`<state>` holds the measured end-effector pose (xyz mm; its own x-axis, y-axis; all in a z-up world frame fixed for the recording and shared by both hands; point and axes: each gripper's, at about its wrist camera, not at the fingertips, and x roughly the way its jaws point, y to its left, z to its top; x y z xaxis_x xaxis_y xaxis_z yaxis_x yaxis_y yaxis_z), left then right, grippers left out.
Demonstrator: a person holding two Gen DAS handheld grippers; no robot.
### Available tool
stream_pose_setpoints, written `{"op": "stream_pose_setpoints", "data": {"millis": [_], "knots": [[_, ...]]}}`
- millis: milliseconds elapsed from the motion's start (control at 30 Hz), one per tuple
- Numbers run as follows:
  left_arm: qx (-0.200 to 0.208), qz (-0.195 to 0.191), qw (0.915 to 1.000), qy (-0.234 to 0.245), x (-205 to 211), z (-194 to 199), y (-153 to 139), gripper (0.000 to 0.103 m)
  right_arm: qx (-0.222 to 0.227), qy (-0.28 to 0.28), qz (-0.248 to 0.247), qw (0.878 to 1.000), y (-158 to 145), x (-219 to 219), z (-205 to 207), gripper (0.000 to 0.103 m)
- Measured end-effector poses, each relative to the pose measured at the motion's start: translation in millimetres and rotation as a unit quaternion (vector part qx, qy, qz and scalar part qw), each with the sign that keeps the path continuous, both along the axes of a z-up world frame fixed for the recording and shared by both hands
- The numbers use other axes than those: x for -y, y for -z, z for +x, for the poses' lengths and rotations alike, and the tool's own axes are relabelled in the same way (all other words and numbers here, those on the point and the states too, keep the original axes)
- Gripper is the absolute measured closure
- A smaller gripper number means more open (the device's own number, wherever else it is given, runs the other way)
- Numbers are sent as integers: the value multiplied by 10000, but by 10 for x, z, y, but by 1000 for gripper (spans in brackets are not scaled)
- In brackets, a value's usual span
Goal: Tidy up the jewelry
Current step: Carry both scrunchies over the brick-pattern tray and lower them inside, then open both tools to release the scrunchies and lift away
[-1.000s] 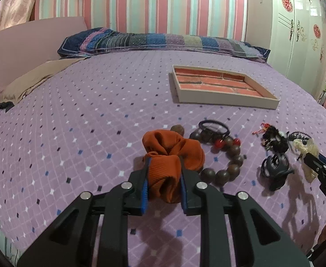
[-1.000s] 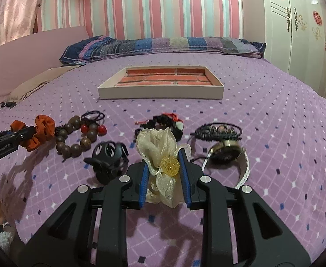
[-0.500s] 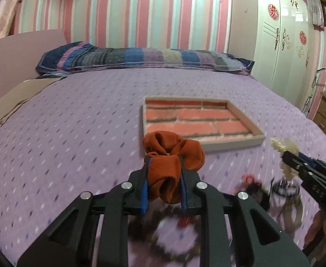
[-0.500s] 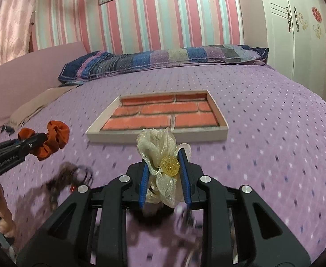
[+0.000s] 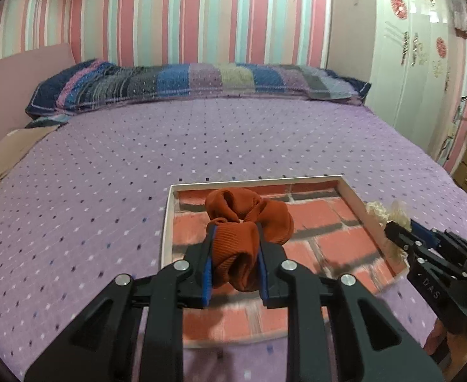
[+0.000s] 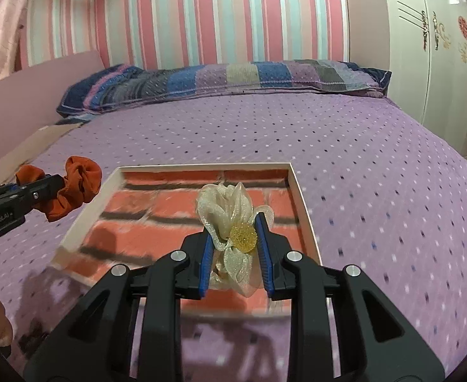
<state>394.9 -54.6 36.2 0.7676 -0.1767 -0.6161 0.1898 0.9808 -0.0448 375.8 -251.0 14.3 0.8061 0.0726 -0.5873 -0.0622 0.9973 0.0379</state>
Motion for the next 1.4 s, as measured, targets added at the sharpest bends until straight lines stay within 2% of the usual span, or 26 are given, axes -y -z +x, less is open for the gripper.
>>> {"op": "stream_pose_setpoints", "data": {"millis": [267, 400, 567, 667, 733, 967, 1133, 1300, 1400], "knots": [[-476, 170, 9985, -207, 129, 723, 352, 81, -373, 98, -211, 9990, 124, 37, 729, 78], [-734, 144, 9969, -225, 163, 959, 473, 81, -540, 152, -367, 9978, 204, 51, 1043, 78], [-1062, 174, 9937, -298, 238, 1239, 599, 81, -1107, 242, -262, 9932, 380, 119, 1451, 78], [-1271, 144, 9912, -353, 239, 1374, 674, 81, -1599, 257, -347, 9862, 514, 125, 1677, 77], [-1493, 126, 9882, -311, 260, 1469, 750, 81, -1772, 348, -279, 9832, 578, 161, 1768, 78], [-1621, 410, 9854, -316, 322, 1594, 843, 80, -2176, 471, -95, 9748, 707, 250, 1944, 74], [-1533, 348, 9869, -356, 259, 1584, 830, 71, -2173, 465, -40, 9750, 718, 262, 1942, 70], [-1561, 288, 9866, -382, 183, 1556, 828, 56, -2056, 413, 229, 9775, 663, 309, 1863, 51], [-1523, 251, 9872, -396, 159, 1510, 759, 51, -1924, 364, 159, 9805, 577, 304, 1785, 47]]}}
